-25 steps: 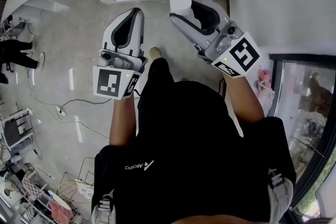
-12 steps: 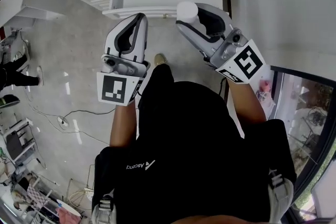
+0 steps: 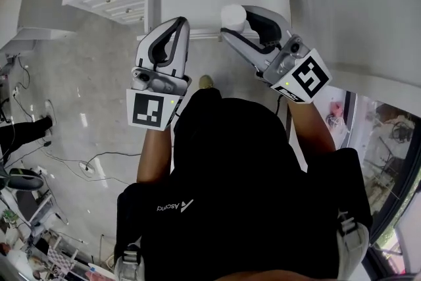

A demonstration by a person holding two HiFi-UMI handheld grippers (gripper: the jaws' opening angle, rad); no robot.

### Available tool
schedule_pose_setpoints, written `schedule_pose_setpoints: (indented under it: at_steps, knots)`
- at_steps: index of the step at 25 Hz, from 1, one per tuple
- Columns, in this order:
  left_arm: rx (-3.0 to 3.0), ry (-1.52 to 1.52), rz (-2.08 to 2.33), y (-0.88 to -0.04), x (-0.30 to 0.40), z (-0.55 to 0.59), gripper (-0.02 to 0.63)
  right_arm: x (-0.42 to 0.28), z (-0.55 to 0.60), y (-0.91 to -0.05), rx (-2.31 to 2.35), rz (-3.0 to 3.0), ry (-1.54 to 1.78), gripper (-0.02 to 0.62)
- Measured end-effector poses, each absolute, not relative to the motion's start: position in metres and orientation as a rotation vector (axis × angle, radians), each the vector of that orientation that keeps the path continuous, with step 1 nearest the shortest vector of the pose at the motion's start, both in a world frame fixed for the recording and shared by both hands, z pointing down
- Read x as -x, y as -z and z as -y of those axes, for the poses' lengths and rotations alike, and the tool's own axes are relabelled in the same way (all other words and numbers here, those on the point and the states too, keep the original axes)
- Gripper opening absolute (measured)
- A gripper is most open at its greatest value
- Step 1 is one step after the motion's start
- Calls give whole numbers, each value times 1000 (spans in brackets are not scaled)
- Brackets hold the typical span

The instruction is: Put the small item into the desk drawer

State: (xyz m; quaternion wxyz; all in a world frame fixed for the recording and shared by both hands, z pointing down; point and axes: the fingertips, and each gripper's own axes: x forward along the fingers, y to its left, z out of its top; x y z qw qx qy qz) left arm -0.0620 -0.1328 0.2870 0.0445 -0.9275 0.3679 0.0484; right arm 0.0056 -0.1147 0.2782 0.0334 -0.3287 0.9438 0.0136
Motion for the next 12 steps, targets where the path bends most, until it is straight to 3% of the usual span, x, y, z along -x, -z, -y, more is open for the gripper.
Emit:
schedule_pose_setpoints:
  at_steps: [12]
  knots:
    - [2831,-153,-1170,-316,94,193,-2,32,194,-356,1023,-3120,211,169]
